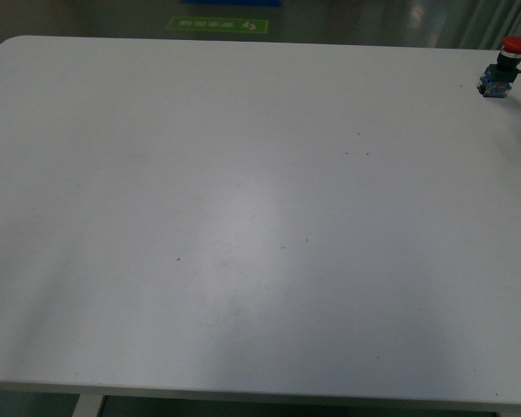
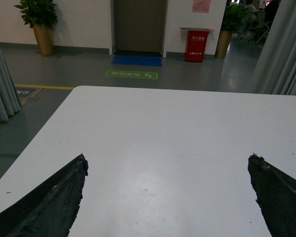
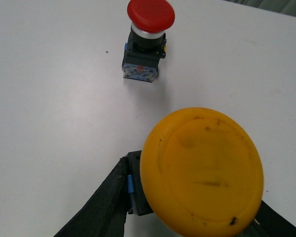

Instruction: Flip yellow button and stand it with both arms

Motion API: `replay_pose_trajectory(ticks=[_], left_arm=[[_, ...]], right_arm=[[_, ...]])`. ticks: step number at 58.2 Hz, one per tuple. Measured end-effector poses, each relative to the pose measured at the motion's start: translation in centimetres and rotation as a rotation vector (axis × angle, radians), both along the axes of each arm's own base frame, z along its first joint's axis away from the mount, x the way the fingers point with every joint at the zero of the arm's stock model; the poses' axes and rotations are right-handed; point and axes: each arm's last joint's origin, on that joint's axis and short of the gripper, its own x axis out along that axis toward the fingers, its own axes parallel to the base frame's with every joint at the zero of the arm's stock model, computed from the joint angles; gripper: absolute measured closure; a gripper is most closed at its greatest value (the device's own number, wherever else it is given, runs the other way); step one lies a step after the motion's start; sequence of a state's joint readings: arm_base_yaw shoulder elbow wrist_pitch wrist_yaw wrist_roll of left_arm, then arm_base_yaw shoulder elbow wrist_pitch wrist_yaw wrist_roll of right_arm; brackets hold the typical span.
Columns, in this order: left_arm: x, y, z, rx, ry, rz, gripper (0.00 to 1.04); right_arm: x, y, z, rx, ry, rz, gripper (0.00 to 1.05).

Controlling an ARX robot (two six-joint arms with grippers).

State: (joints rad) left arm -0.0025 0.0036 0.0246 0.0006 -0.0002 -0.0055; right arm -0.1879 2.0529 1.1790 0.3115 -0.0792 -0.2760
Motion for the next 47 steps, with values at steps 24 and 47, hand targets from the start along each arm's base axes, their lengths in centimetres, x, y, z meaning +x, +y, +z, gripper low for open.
replay_pose_trajectory(ticks=[24, 47], left_arm=[[0.0, 0.0, 0.0, 0.0, 0.0, 0.0, 0.07], [0.0, 0.0, 0.0, 0.0, 0.0, 0.0, 0.07]], right_arm=[[0.2, 0.6, -2.6, 0.048, 0.073, -0.073, 0.65], [0.5, 0.8, -3.1, 0.093, 0.061, -0.117, 0.65]])
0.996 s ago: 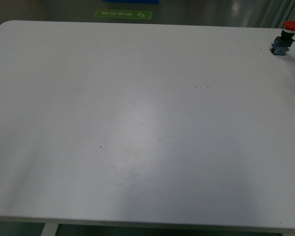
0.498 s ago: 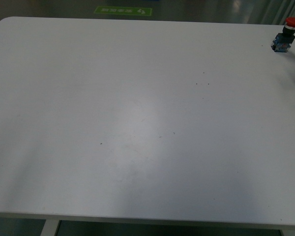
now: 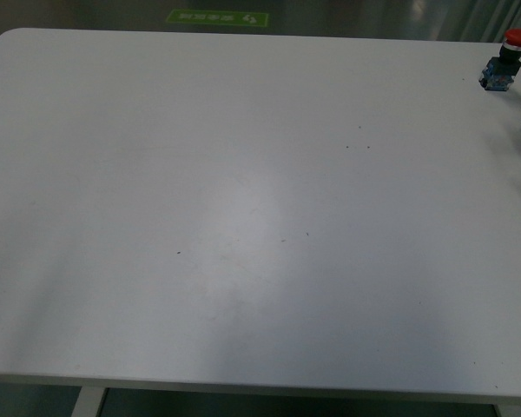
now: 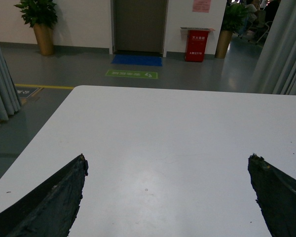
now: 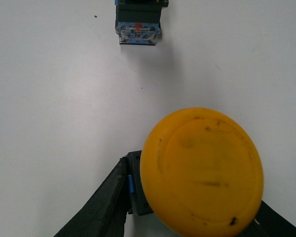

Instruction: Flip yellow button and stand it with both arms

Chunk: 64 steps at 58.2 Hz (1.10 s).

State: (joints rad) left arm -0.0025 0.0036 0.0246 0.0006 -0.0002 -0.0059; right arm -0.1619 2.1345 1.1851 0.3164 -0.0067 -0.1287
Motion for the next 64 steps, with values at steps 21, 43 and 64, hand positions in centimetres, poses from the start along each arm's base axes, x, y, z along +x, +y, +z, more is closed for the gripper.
replay_pose_trajectory(ticks=[21, 43, 64], left_arm=[[0.0, 0.0, 0.0, 0.0, 0.0, 0.0, 0.07], [0.0, 0.0, 0.0, 0.0, 0.0, 0.0, 0.07], [0.0, 0.0, 0.0, 0.0, 0.0, 0.0, 0.07]], right_arm=[[0.15, 0.17, -0.62, -0.009, 0.003, -0.017, 0.65], [0.1, 0.26, -0.68, 0.02, 0.01, -0.003, 0.48], [0.11, 0.71, -0.03, 0.042, -0.001, 0.009, 0.06]])
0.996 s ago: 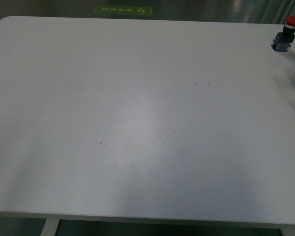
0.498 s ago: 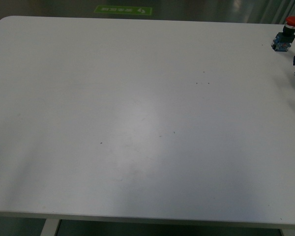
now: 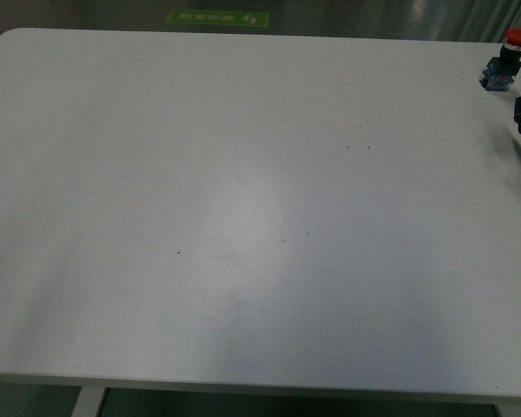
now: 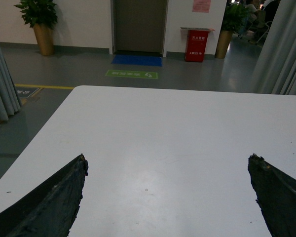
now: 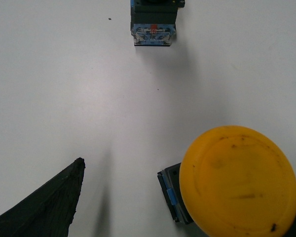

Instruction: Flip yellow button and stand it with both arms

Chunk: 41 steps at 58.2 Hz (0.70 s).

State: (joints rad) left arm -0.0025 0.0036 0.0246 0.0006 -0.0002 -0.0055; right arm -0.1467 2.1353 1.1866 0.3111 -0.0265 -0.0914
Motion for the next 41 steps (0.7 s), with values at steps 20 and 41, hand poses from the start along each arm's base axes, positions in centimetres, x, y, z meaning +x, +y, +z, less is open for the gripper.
replay_pose_trajectory(ticks=[20, 41], left_arm=[[0.0, 0.0, 0.0, 0.0, 0.0, 0.0, 0.07], [0.0, 0.0, 0.0, 0.0, 0.0, 0.0, 0.07]], right_arm=[[0.0, 0.4, 1.2, 0.013, -0.028, 0.008, 0.07], [-0.1, -0.1, 2.4, 0.027, -0.056, -0.008, 0.07]])
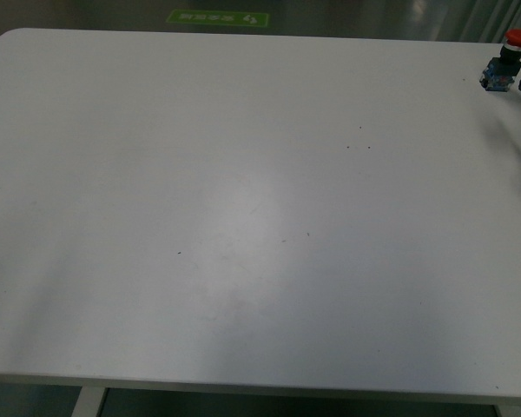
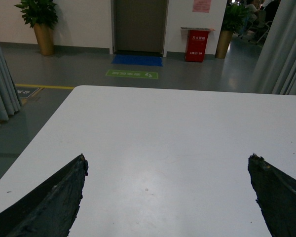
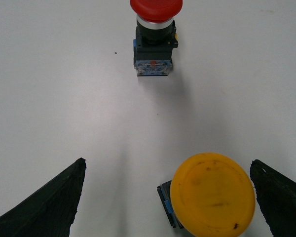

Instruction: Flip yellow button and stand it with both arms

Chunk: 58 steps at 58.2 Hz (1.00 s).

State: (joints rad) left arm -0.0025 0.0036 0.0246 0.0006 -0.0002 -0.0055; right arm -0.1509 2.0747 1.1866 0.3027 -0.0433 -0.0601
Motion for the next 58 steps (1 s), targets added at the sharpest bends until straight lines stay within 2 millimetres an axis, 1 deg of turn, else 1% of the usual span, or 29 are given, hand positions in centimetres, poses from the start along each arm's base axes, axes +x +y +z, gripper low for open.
replay_pose_trajectory(ticks=[14, 22, 26, 32, 36, 37, 38, 39, 43, 45, 47, 54, 58], left_arm=[[0.0, 0.0, 0.0, 0.0, 0.0, 0.0, 0.07], [0.0, 0.0, 0.0, 0.0, 0.0, 0.0, 0.07], [0.0, 0.0, 0.0, 0.0, 0.0, 0.0, 0.07], [0.0, 0.0, 0.0, 0.0, 0.0, 0.0, 0.07], [0.0, 0.0, 0.0, 0.0, 0.0, 0.0, 0.07], [0.0, 0.0, 0.0, 0.0, 0.0, 0.0, 0.07], [0.0, 0.0, 0.0, 0.0, 0.0, 0.0, 0.07], [0.0, 0.0, 0.0, 0.0, 0.0, 0.0, 0.07], [0.0, 0.0, 0.0, 0.0, 0.0, 0.0, 0.07], [0.0, 0.0, 0.0, 0.0, 0.0, 0.0, 0.07], [0.0, 0.0, 0.0, 0.0, 0.0, 0.0, 0.07], [0.0, 0.0, 0.0, 0.0, 0.0, 0.0, 0.07], [0.0, 0.0, 0.0, 0.0, 0.0, 0.0, 0.07]], right_arm=[[-0.1, -0.5, 1.0, 0.031, -0.038, -0.014, 0.07], [-0.5, -0.7, 3.0, 0.086, -0.12, -0.007, 0.07], [-1.2, -0.8, 4.6, 0.133, -0.187, 0.006, 0.07], [-3.4, -0.7, 7.4, 0.217, -0.314, 0.013, 0.07], [-5.6, -0.4, 8.9, 0.26, -0.404, 0.025, 0.07], [-6.6, -0.3, 9.2, 0.271, -0.432, 0.031, 0.07], [-7.0, -0.2, 9.4, 0.277, -0.445, 0.034, 0.07], [-8.0, 0.0, 9.6, 0.283, -0.472, 0.041, 0.07], [-10.2, 0.4, 9.5, 0.296, -0.512, 0.039, 0.08], [-11.0, 0.6, 9.4, 0.25, -0.549, 0.034, 0.12], [-11.9, 0.9, 9.0, 0.177, -0.59, 0.027, 0.19], [-14.3, 2.0, 7.1, 0.068, -0.576, 0.054, 0.39], [-16.5, 3.0, 6.3, 0.031, -0.566, 0.074, 0.57]])
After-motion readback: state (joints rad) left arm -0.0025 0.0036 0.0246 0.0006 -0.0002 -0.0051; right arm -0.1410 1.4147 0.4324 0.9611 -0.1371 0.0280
